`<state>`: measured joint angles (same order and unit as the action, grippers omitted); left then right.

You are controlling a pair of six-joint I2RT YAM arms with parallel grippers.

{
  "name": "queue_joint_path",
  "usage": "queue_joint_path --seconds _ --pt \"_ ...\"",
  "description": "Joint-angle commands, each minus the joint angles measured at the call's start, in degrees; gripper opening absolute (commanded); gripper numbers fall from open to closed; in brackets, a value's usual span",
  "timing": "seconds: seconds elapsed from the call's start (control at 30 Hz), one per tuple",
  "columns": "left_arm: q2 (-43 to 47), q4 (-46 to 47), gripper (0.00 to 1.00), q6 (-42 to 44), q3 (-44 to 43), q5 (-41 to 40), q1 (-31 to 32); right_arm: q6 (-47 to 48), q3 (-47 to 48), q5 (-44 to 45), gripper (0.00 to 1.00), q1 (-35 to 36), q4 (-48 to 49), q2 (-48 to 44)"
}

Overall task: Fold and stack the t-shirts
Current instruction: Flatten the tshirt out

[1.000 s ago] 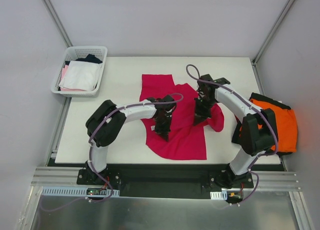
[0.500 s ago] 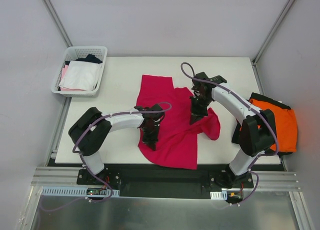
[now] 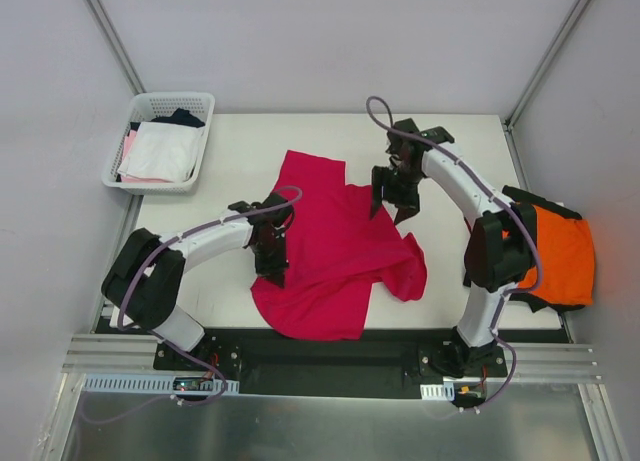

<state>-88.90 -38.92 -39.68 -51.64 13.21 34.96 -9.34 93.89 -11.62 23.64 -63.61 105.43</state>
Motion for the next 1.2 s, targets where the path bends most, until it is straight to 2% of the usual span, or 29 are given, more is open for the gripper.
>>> queue_joint_path --seconds 0.0,0.2,0.43,0.57,0.8,1.0,1.17 --pt "3.30 -0.64 0.00 -2.24 -8.56 0.67 1.34 0.20 6.92 -2.97 0.68 -6.49 0.07 5.91" --pt "2.25 -0.63 0.00 -5.32 -11.38 2.87 3.71 1.43 7.45 -5.08 0.67 -9.92 4.46 10.14" --pt "2.15 -2.82 0.00 -5.05 -9.98 4.45 5.38 2.49 5.17 -11.57 0.60 -11.51 12.19 14.54" --pt "4.09 -4.50 0.00 -5.67 -8.66 4.36 5.29 2.66 2.27 -14.13 0.59 -11.42 17.98 15.95" --pt "7.25 -7.40 0.00 -6.11 -7.51 3.58 5.29 4.95 0.59 -14.31 0.59 -11.86 21.60 16.83" --pt "10.41 -7.93 0.01 -7.95 -7.07 2.43 5.82 1.70 -2.04 -18.17 0.58 -15.99 28.19 16.56" --pt "13.49 -8.37 0.01 -12.25 -5.58 0.68 7.66 0.82 -0.46 -21.16 0.57 -18.36 29.95 19.54"
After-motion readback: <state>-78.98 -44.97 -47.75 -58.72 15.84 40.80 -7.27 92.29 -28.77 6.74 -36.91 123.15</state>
